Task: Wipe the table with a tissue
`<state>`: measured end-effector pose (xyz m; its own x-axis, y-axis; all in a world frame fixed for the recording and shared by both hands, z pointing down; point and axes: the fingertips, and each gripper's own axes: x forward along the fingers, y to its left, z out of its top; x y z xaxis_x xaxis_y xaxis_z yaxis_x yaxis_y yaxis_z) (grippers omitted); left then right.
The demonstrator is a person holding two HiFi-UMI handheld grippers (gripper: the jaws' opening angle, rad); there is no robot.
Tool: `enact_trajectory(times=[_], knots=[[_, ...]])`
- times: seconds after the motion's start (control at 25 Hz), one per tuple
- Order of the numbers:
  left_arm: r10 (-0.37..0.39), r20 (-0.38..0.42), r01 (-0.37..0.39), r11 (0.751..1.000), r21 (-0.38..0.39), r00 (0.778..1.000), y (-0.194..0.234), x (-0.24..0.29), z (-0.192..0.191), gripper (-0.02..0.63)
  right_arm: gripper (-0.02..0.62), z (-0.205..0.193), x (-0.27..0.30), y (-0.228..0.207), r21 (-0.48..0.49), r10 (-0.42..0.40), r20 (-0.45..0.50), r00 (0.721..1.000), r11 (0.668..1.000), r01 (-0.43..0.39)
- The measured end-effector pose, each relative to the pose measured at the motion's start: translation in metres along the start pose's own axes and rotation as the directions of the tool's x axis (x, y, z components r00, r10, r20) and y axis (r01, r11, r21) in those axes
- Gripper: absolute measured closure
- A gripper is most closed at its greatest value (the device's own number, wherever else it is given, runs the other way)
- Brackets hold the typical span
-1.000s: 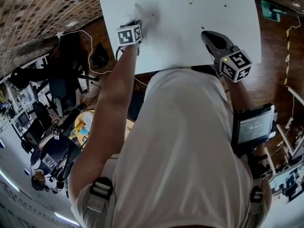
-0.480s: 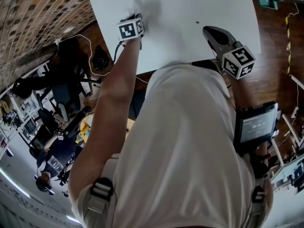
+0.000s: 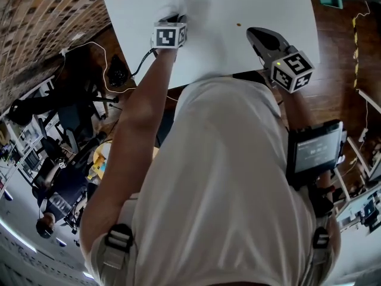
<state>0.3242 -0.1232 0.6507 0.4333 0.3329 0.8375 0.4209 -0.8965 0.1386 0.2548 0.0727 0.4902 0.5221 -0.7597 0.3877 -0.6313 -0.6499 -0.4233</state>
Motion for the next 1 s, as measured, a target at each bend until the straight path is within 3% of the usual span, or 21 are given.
enact_trajectory(times=[0.12,0.24,0.6,0.72,0.92,1.0], knots=[[-0.066,-0.055,0.069,0.996,0.051,0.996,-0.003,-0.01,-0.003,0.566,0.588,0.006,0.012,0.005,-0.007,0.023,0.015,1.0,1.0,-0.023],[-0.106,-0.075,0.109,0.993,0.035,0.992,-0.008,-0.013,-0.012,0.566,0.588,0.005,0.006,0.005,-0.011,0.028,0.019,0.999,1.0,-0.028],[0.115,-0.029,-0.116,0.993,-0.012,0.993,0.077,-0.02,-0.012,0.566,0.588,-0.001,-0.012,-0.009,0.014,-0.012,0.032,0.999,1.0,0.012],[0.122,-0.019,-0.122,0.993,-0.001,0.992,0.061,-0.016,-0.001,0.566,0.588,-0.002,-0.03,-0.019,0.02,-0.023,0.039,0.999,1.0,0.022],[0.035,-0.002,-0.035,0.995,0.089,0.999,0.004,-0.002,0.002,0.569,0.588,-0.001,-0.035,-0.024,0.03,-0.026,0.049,0.998,0.999,0.025],[-0.006,-0.007,0.007,0.997,0.079,1.0,-0.017,-0.002,0.0,0.569,0.588,0.0,-0.034,-0.024,0.033,-0.023,0.056,0.998,0.999,0.021]])
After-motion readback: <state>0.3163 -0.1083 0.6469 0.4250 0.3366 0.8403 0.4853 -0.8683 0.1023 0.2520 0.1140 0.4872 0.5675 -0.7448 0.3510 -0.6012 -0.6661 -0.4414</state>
